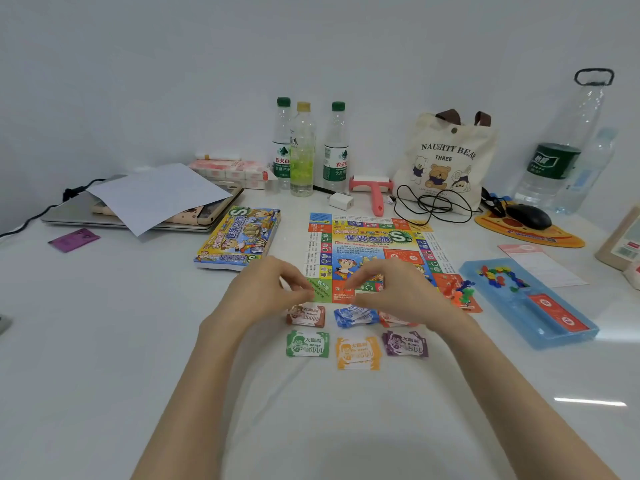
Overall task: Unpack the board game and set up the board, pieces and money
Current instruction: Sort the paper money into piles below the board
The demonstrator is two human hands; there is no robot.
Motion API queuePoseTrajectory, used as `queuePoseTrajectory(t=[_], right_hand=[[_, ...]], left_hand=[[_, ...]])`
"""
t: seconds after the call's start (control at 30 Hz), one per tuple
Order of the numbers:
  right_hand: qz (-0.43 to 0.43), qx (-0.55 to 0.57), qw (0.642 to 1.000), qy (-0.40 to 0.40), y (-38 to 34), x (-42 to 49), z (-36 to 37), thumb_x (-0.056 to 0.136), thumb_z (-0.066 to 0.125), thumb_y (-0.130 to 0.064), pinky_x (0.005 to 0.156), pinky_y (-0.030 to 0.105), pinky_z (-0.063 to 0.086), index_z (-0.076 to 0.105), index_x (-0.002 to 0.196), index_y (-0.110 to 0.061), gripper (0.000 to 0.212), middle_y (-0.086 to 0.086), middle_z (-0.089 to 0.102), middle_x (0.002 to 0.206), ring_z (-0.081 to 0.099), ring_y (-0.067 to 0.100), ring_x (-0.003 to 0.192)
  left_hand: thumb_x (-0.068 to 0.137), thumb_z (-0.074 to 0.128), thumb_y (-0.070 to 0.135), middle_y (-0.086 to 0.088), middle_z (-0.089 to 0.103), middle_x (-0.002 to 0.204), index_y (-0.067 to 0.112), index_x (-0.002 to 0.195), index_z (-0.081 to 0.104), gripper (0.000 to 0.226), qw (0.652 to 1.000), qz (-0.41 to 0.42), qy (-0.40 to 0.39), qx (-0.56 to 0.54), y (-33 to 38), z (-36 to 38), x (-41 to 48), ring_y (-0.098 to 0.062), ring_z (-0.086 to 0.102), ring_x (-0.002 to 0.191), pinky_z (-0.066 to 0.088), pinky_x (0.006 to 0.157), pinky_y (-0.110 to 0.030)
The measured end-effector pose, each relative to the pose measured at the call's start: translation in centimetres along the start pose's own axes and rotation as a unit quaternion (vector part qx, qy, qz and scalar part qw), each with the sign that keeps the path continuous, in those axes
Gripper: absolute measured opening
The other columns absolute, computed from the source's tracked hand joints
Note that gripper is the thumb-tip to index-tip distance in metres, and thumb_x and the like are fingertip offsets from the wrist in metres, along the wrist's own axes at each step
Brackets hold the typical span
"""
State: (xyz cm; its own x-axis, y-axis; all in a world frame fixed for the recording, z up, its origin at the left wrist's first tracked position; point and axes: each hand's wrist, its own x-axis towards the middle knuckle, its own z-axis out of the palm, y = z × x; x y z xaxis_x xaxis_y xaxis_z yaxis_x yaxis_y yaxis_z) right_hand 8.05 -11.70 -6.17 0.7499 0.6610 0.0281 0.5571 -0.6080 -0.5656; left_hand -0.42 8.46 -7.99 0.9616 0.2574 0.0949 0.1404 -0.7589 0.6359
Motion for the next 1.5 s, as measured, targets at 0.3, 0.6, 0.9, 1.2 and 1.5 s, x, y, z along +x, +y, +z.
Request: queuePoseTrajectory(t=[0.3, 0.6, 0.9, 1.2, 1.5], right_hand=[[-0.005, -0.109, 0.992, -0.061, 2.4, -0.5, 0.1, 0.079, 0.075, -0.036, 0.096, 0.034, 0.036, 0.061, 0.115, -0.041, 0.040, -0.019, 0.056, 0.122, 0.034, 0.011, 0.118], [-0.046, -0.182, 0.974, -0.124, 1.2, 1.2, -0.3, 0.079, 0.075, -0.041, 0.094, 0.037, 0.040, 0.061, 0.117, -0.036, 0.041, -0.013, 0.053, 0.102, 0.035, 0.016, 0.107], [-0.045, -0.190, 0.967, -0.161, 1.0, 2.5, -0.4, 0.073, 0.079, -0.043, 0.092, 0.033, 0.039, 0.059, 0.116, -0.033, 0.049, -0.007, 0.051, 0.111, 0.033, 0.013, 0.105], [-0.033, -0.196, 0.963, -0.183, 0.6, 2.8, -0.4, 0.076, 0.077, -0.044, 0.086, 0.029, 0.035, 0.059, 0.111, -0.028, 0.042, -0.004, 0.052, 0.112, 0.036, 0.014, 0.108], [-0.010, -0.125, 0.980, -0.153, 1.2, 1.9, -1.8, 0.076, 0.075, -0.047, 0.087, 0.030, 0.046, 0.060, 0.112, -0.033, 0.041, -0.010, 0.056, 0.108, 0.052, 0.011, 0.100]], left_hand=[[0.068, 0.074, 0.061, 0.010, 0.047, 0.103, 0.038, 0.106, 0.068, 0.044, 0.985, 0.068, -0.021, 0.160, 3.2, 3.0, -0.6, -0.010, 0.039, 0.105, 0.038, 0.078, -0.026], [0.064, 0.076, 0.061, 0.009, 0.043, 0.105, 0.038, 0.108, 0.066, 0.050, 0.985, 0.066, -0.015, 0.158, 3.1, 2.5, -0.9, -0.011, 0.032, 0.106, 0.037, 0.095, -0.029], [0.062, 0.079, 0.060, 0.009, 0.043, 0.104, 0.038, 0.107, 0.067, 0.051, 0.986, 0.068, -0.024, 0.151, 2.9, 2.6, -0.9, -0.010, 0.030, 0.103, 0.038, 0.093, -0.029], [0.063, 0.077, 0.060, 0.008, 0.042, 0.106, 0.038, 0.107, 0.067, 0.050, 0.985, 0.075, -0.045, 0.151, 3.0, 2.5, -0.9, -0.010, 0.030, 0.106, 0.038, 0.092, -0.027], [0.059, 0.074, 0.066, 0.009, 0.040, 0.107, 0.037, 0.106, 0.065, 0.055, 0.982, 0.089, -0.058, 0.155, 3.0, 2.2, -1.0, -0.010, 0.028, 0.107, 0.035, 0.092, -0.025]])
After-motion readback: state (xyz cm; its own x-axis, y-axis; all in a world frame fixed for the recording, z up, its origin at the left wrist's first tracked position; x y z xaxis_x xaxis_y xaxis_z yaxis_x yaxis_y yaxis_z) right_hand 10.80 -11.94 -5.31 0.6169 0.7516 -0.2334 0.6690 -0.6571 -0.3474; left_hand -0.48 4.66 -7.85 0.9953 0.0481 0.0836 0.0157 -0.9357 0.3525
